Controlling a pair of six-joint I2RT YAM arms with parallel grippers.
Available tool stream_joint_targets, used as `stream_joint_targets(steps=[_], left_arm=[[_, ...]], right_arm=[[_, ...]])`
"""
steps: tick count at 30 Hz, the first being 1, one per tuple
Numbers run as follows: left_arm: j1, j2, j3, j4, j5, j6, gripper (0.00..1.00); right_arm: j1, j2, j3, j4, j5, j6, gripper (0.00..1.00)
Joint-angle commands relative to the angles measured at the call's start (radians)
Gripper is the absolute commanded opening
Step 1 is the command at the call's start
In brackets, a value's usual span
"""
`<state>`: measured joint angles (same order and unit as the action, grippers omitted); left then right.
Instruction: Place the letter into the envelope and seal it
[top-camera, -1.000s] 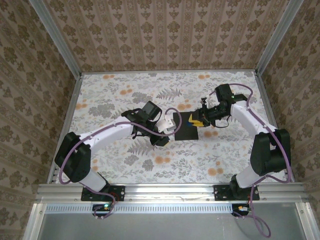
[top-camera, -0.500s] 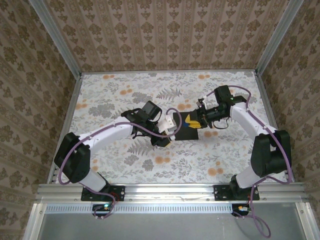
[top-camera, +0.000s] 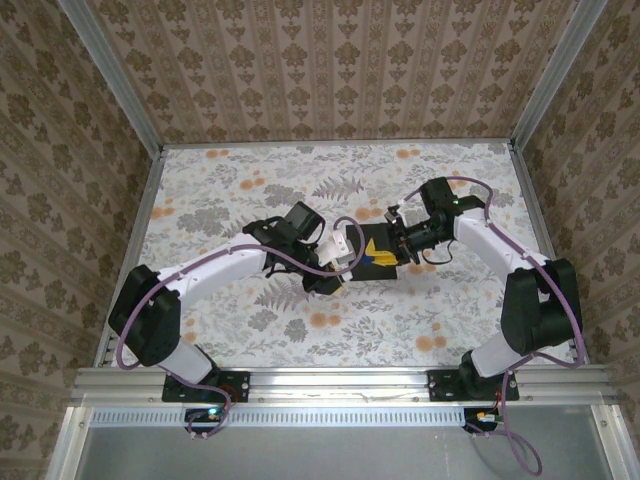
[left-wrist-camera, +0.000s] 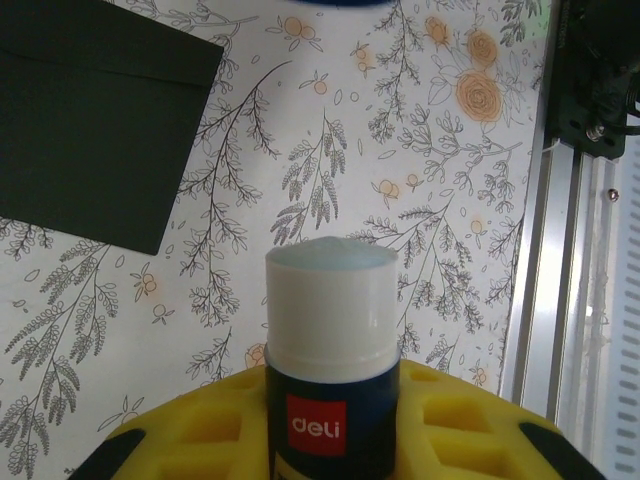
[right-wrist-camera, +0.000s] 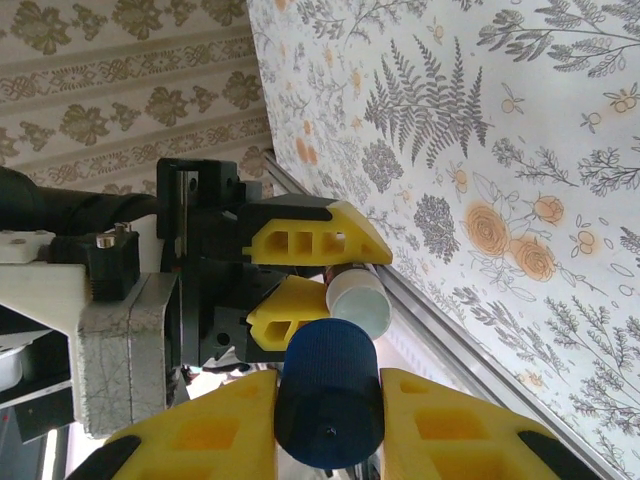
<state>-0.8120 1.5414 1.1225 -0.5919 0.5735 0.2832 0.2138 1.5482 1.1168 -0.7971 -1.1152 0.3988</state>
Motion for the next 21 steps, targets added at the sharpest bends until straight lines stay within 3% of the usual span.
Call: stream_joint_targets(steps=[1, 21], left_arm=[[-0.008, -0.015, 0.044, -0.011, 0.026, 0.024, 0.0], [-0.009, -0.009, 0.048, -0.013, 0.027, 0.017, 0.0]], right_arm=[[0.017, -0.002, -0.02, -0.036, -0.034, -0.016, 0.27], [0.077, 0.014, -0.033, 0.053, -0.024, 0.057, 0.28]])
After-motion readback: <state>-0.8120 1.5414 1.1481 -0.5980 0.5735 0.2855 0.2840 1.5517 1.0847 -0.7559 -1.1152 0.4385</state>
